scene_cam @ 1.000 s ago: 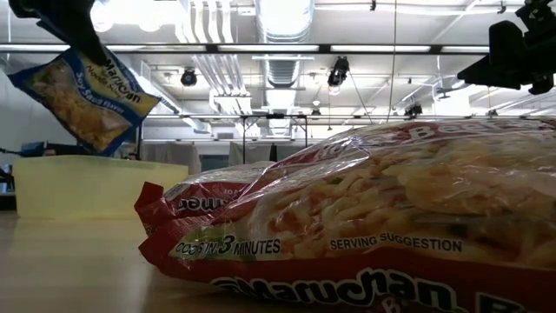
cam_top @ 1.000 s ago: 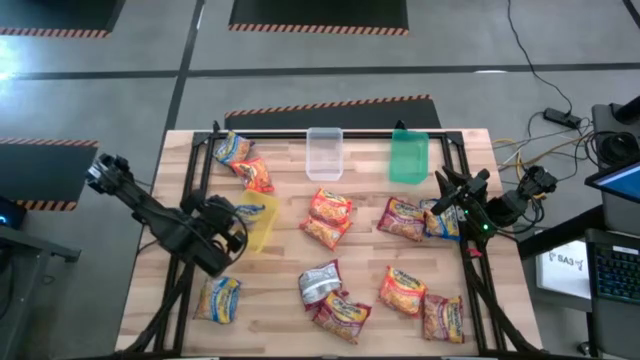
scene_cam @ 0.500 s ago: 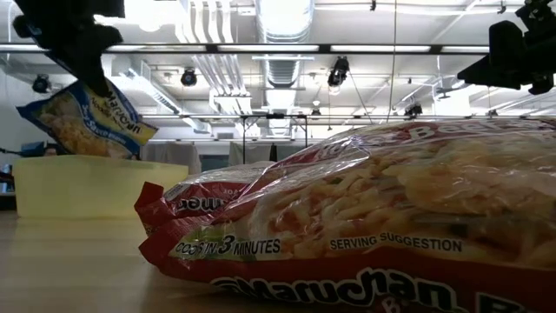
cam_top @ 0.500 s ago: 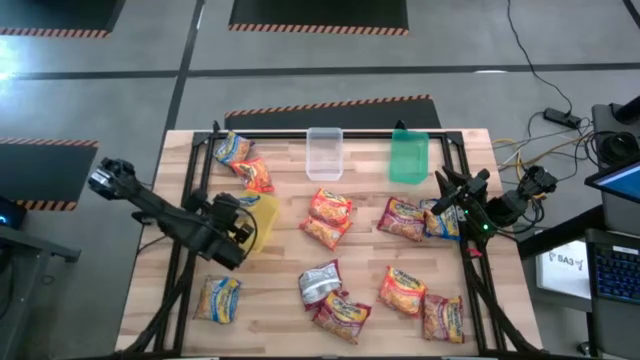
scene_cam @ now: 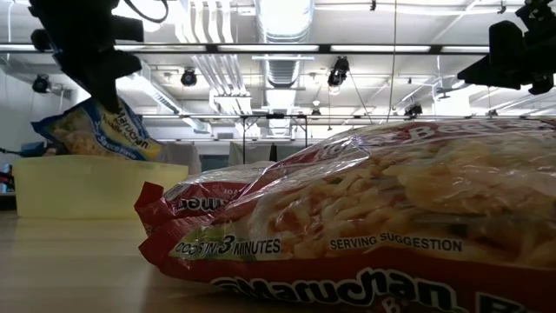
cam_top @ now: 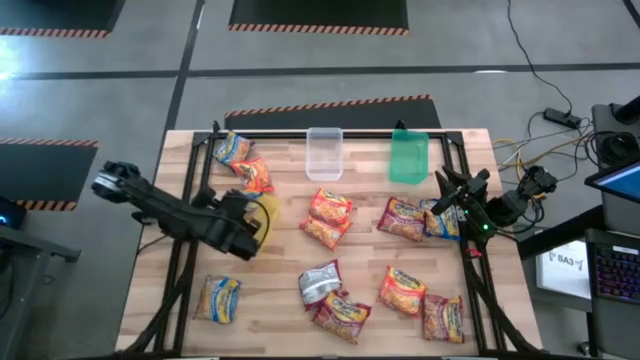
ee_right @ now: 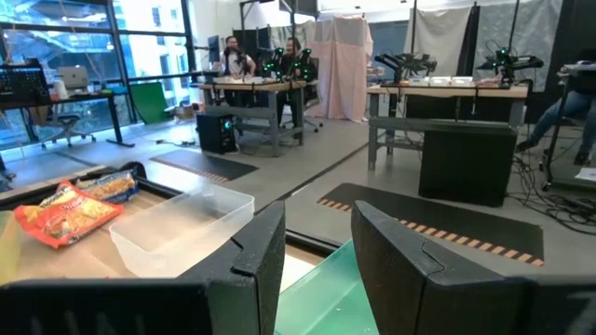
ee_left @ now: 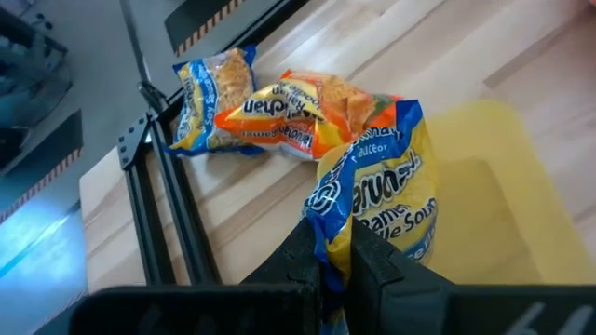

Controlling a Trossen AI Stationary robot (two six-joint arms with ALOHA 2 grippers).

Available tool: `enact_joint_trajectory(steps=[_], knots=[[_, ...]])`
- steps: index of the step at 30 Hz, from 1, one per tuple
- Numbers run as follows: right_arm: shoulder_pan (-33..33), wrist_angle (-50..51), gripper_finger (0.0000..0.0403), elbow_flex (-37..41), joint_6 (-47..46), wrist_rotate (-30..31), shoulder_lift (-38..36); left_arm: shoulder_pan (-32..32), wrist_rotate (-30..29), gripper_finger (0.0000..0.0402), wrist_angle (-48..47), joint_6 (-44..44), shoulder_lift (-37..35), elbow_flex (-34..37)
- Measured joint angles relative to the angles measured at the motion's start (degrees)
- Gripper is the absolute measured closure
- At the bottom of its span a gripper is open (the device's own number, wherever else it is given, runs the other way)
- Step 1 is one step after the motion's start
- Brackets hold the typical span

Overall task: Sort Maruchan noodles
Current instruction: Put the blue noodle pack into the yellow bin

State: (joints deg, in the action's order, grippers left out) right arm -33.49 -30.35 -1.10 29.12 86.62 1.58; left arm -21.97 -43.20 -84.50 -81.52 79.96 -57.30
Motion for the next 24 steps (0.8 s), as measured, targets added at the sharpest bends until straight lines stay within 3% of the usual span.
enact_joint_trajectory(steps=[24], knots=[[0.01, 0.0, 0.0287, 0.0, 0.0, 0.01, 0.0, 3.44, 0.26, 0.0384, 1.52, -0.07, 9.01, 0.13]])
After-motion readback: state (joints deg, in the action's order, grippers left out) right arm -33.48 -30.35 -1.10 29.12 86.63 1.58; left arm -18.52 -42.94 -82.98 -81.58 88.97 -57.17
